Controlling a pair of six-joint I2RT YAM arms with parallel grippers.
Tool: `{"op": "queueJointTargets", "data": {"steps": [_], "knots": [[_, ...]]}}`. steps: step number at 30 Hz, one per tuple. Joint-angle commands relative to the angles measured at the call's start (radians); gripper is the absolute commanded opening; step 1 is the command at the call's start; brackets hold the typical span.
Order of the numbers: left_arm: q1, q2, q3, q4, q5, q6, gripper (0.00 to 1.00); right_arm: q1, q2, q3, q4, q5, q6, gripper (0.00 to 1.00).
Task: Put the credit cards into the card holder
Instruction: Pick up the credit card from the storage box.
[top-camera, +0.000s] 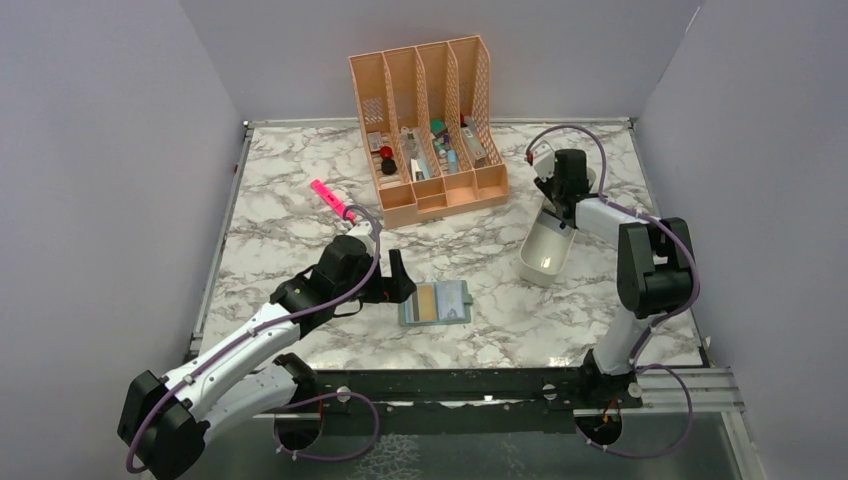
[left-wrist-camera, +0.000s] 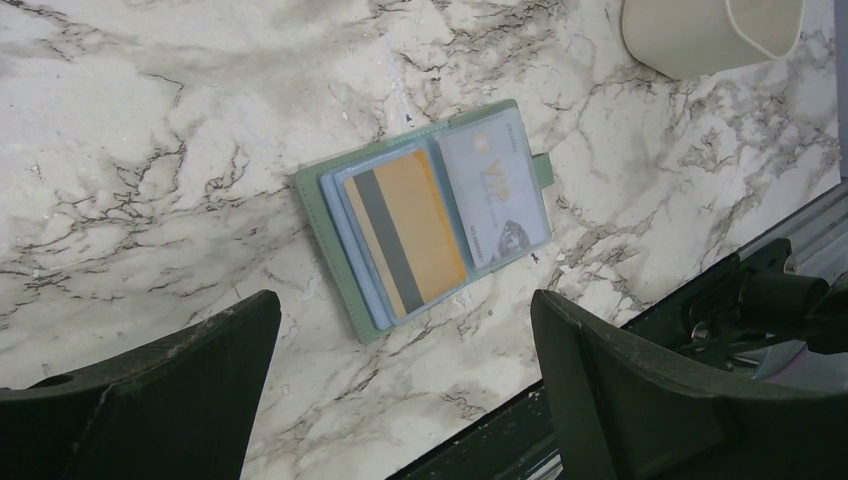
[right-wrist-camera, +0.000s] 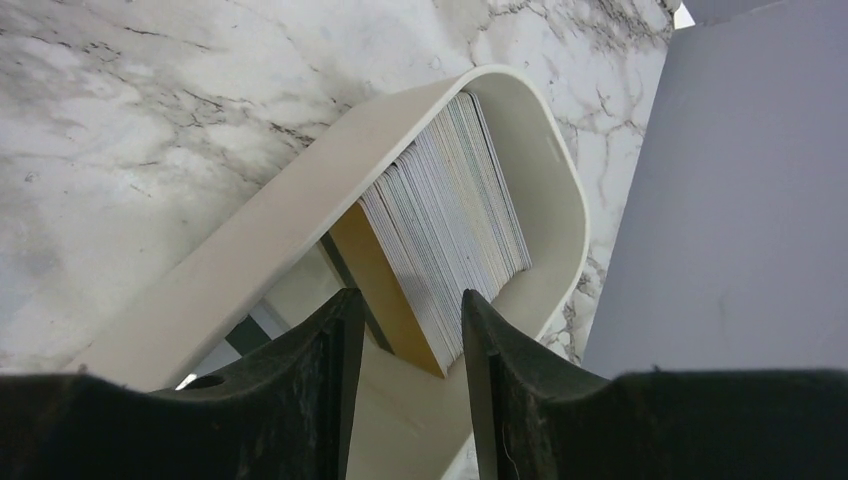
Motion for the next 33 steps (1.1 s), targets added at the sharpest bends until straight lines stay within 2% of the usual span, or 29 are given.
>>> {"op": "queueJointTargets", "data": {"steps": [1, 8, 11, 15, 17, 22, 26, 30, 33], "knots": [[-0.005, 0.003, 0.025, -0.008, 0.007, 0.015, 0.99, -0.011, 0.059, 0.03, 0.05, 0.029, -0.047, 0.46], [-0.005, -0.004, 0.024, -0.01, 0.006, 0.015, 0.99, -0.024, 0.08, 0.031, 0.089, 0.06, -0.082, 0.44], [-0.005, -0.002, 0.023, -0.011, 0.004, 0.014, 0.99, -0.033, 0.078, 0.029, 0.102, 0.085, -0.097, 0.39], [-0.005, 0.0, 0.023, -0.011, 0.003, 0.013, 0.99, -0.034, 0.056, 0.017, 0.119, 0.079, -0.093, 0.27], [-0.005, -0.001, 0.022, -0.01, 0.003, 0.012, 0.99, -0.034, 0.044, 0.017, 0.111, 0.074, -0.083, 0.25], [-0.005, -0.007, 0.019, -0.009, -0.005, 0.008, 0.99, -0.034, 0.016, 0.027, 0.061, 0.068, -0.057, 0.25], [-0.005, 0.001, 0.019, -0.009, 0.004, 0.007, 0.99, -0.034, -0.004, 0.059, -0.04, 0.049, -0.014, 0.22], [-0.005, -0.005, 0.018, -0.008, 0.004, 0.004, 0.99, -0.034, -0.049, 0.065, -0.12, 0.01, 0.032, 0.16], [-0.005, -0.012, 0.017, -0.009, -0.001, 0.002, 0.99, -0.034, -0.091, 0.055, -0.159, -0.041, 0.06, 0.06]]}}
